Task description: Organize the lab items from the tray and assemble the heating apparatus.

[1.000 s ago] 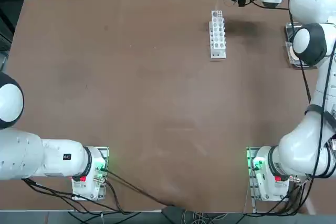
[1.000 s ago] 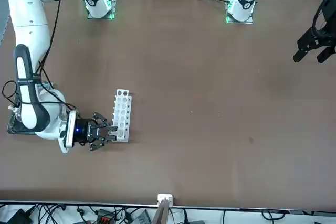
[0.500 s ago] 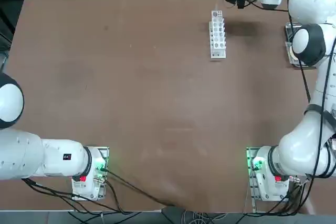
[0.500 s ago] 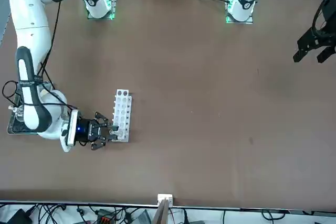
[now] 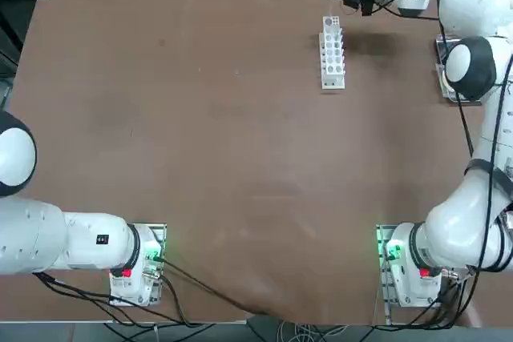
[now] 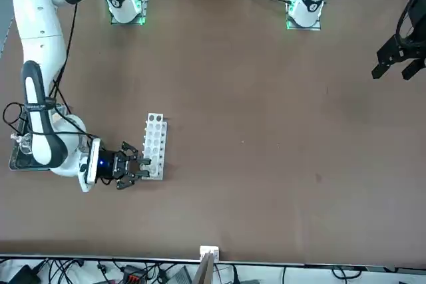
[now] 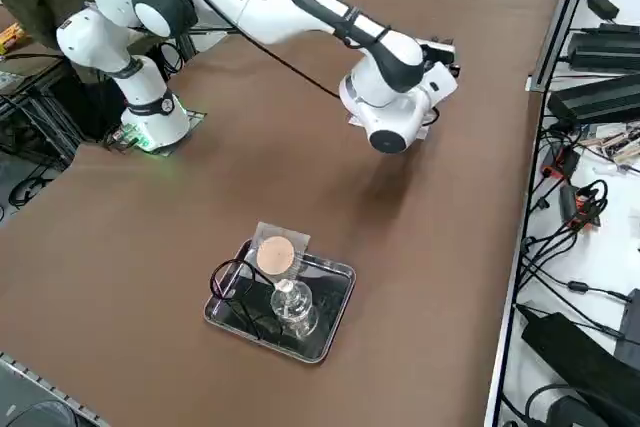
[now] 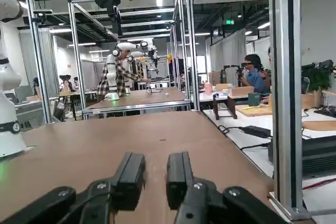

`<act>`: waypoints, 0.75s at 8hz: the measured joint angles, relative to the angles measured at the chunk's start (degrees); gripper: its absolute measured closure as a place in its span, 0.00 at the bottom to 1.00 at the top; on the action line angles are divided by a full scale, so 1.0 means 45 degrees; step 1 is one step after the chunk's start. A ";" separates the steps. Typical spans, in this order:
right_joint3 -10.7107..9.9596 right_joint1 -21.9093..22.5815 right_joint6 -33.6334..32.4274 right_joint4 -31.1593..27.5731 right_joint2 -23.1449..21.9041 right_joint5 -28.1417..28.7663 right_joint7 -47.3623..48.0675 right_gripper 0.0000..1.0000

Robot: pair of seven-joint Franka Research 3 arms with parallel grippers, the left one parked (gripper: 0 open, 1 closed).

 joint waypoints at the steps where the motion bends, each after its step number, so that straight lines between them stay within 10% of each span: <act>1: -0.0001 -0.0017 -0.0023 0.0000 0.0040 0.0003 -0.0015 0.67; 6: -0.0087 -0.0044 -0.0407 -0.0203 0.0290 0.1001 0.0501 0.00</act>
